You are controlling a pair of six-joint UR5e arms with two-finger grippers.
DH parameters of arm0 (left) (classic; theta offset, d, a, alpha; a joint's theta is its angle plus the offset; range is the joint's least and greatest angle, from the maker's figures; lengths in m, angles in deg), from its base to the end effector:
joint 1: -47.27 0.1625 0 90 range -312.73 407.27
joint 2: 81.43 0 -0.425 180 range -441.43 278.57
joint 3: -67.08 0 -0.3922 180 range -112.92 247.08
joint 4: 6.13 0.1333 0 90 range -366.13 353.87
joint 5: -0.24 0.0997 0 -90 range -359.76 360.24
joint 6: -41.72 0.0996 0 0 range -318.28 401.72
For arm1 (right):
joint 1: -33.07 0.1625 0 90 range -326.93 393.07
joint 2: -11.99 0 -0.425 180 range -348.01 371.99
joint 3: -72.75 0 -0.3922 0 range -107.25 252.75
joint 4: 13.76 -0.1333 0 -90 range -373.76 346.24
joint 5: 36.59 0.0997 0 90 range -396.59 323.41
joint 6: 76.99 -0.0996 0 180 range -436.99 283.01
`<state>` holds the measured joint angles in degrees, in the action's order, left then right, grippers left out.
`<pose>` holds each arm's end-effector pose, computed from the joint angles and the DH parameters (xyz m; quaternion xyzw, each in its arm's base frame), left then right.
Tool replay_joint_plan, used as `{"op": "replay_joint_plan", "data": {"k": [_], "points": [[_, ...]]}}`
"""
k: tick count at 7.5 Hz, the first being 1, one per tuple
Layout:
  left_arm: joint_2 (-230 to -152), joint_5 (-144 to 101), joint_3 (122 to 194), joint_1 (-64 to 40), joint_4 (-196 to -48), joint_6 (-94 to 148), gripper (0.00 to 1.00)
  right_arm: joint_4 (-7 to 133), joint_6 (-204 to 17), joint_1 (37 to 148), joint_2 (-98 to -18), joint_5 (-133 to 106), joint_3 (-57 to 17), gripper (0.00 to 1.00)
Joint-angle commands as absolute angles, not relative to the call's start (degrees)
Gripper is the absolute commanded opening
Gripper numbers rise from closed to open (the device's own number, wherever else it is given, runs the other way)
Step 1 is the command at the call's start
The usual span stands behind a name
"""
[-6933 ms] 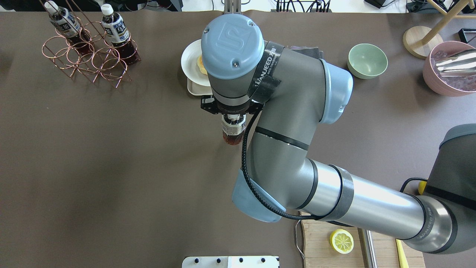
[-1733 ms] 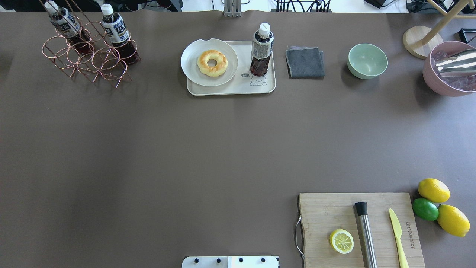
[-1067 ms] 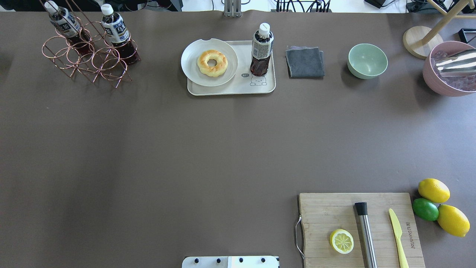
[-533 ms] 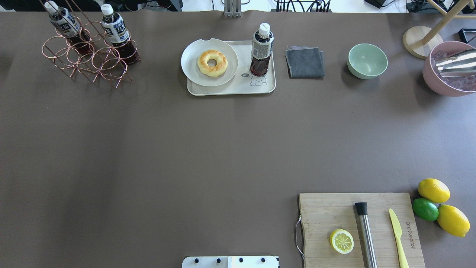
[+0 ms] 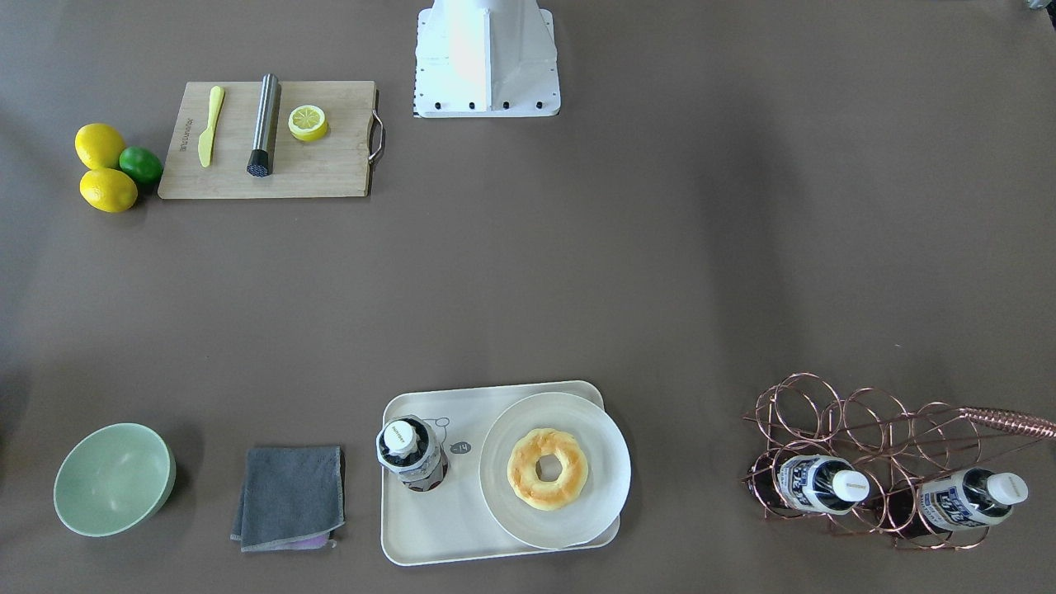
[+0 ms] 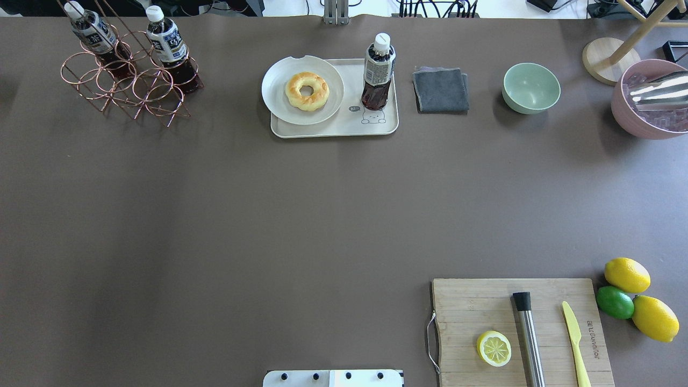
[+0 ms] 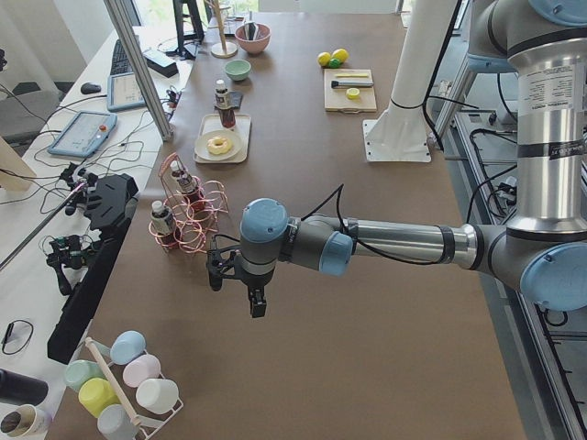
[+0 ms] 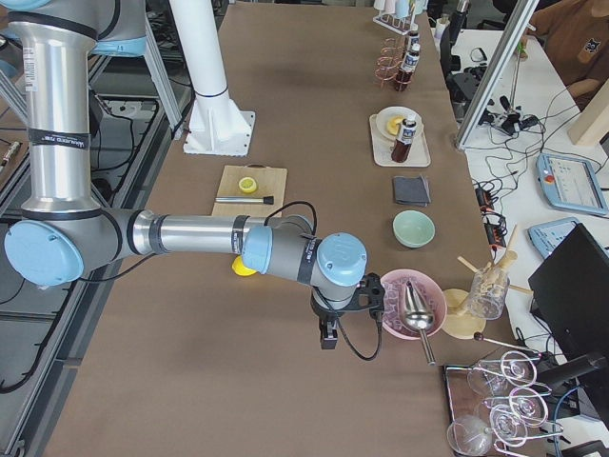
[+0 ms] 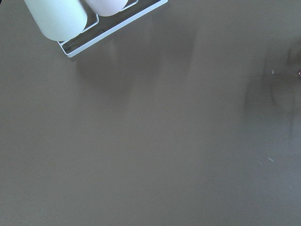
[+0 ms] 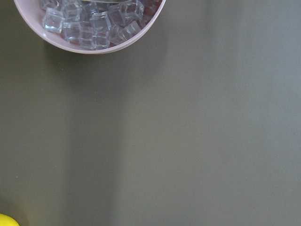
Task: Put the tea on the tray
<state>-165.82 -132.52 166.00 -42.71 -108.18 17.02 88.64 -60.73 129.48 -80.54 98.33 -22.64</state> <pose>-0.0655 -0.4655 0.6069 0.0442 0.3795 -0.1496 0.9119 0.1139 -0.4497 0.6536 -0.0005 -0.3884 -0.0474 0.9203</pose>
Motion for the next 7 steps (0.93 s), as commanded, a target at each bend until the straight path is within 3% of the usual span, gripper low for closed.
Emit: {"op": "replay_joint_plan", "data": {"k": [1,7], "points": [[-166.24,-132.30,165.87,-42.65,-108.17,17.02,0.97,88.72,-60.90,129.48,-80.38,98.50,-22.61,1.00],[-166.68,-132.04,165.78,-42.65,-108.17,17.02,0.97,88.72,-60.90,129.48,-80.03,99.55,-22.43,1.00]]}}
